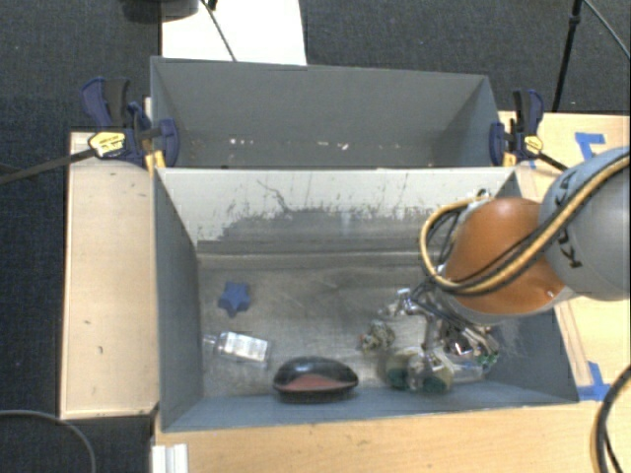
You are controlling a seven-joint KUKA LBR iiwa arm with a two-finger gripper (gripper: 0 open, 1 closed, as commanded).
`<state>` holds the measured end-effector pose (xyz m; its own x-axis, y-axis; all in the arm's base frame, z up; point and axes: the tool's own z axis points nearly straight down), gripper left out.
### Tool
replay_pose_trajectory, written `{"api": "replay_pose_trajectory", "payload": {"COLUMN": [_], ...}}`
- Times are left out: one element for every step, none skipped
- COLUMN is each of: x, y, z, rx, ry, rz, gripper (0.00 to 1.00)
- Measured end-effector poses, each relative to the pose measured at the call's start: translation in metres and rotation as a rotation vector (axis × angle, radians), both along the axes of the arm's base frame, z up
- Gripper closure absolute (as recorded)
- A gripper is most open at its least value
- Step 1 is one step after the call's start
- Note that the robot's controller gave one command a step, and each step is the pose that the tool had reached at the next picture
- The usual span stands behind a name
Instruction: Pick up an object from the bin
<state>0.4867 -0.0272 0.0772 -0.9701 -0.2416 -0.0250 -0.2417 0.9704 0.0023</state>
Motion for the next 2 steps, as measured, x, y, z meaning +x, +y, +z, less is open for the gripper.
{"api": "replay_pose_trajectory", "payload": {"x": [-0.006, 0.021], "y": [-0.003, -0.043], "z": [-0.001, 0.199], "rx": [-0.005, -0.012], "ry": [0.029, 0.011], "rz": [0.0, 0.113], "gripper": [1.0, 1.0]}}
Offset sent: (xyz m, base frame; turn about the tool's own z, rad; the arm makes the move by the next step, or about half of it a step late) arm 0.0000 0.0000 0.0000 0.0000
